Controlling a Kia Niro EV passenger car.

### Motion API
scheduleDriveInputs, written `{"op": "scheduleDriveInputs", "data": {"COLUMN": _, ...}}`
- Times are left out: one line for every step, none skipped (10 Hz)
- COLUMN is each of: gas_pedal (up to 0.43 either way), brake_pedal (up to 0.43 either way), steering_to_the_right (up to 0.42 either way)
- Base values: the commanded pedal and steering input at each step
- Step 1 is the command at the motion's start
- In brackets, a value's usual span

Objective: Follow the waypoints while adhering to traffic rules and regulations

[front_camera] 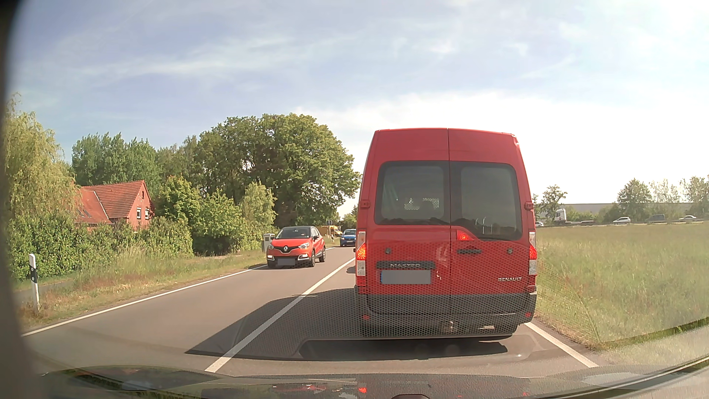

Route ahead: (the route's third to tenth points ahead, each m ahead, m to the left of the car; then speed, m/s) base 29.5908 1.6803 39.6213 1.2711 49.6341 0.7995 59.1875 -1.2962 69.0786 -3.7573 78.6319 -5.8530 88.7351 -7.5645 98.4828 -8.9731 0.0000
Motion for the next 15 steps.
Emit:
{"op": "scheduleDriveInputs", "data": {"gas_pedal": 0.000, "brake_pedal": 0.268, "steering_to_the_right": 0.000}}
{"op": "scheduleDriveInputs", "data": {"gas_pedal": 0.000, "brake_pedal": 0.262, "steering_to_the_right": -0.001}}
{"op": "scheduleDriveInputs", "data": {"gas_pedal": 0.000, "brake_pedal": 0.262, "steering_to_the_right": 0.000}}
{"op": "scheduleDriveInputs", "data": {"gas_pedal": 0.000, "brake_pedal": 0.262, "steering_to_the_right": 0.000}}
{"op": "scheduleDriveInputs", "data": {"gas_pedal": 0.000, "brake_pedal": 0.268, "steering_to_the_right": 0.000}}
{"op": "scheduleDriveInputs", "data": {"gas_pedal": 0.000, "brake_pedal": 0.262, "steering_to_the_right": 0.000}}
{"op": "scheduleDriveInputs", "data": {"gas_pedal": 0.000, "brake_pedal": 0.262, "steering_to_the_right": -0.001}}
{"op": "scheduleDriveInputs", "data": {"gas_pedal": 0.000, "brake_pedal": 0.268, "steering_to_the_right": -0.001}}
{"op": "scheduleDriveInputs", "data": {"gas_pedal": 0.000, "brake_pedal": 0.262, "steering_to_the_right": 0.000}}
{"op": "scheduleDriveInputs", "data": {"gas_pedal": 0.000, "brake_pedal": 0.268, "steering_to_the_right": 0.000}}
{"op": "scheduleDriveInputs", "data": {"gas_pedal": 0.000, "brake_pedal": 0.268, "steering_to_the_right": 0.000}}
{"op": "scheduleDriveInputs", "data": {"gas_pedal": 0.000, "brake_pedal": 0.268, "steering_to_the_right": -0.001}}
{"op": "scheduleDriveInputs", "data": {"gas_pedal": 0.000, "brake_pedal": 0.262, "steering_to_the_right": 0.000}}
{"op": "scheduleDriveInputs", "data": {"gas_pedal": 0.000, "brake_pedal": 0.268, "steering_to_the_right": 0.000}}
{"op": "scheduleDriveInputs", "data": {"gas_pedal": 0.000, "brake_pedal": 0.268, "steering_to_the_right": -0.001}}
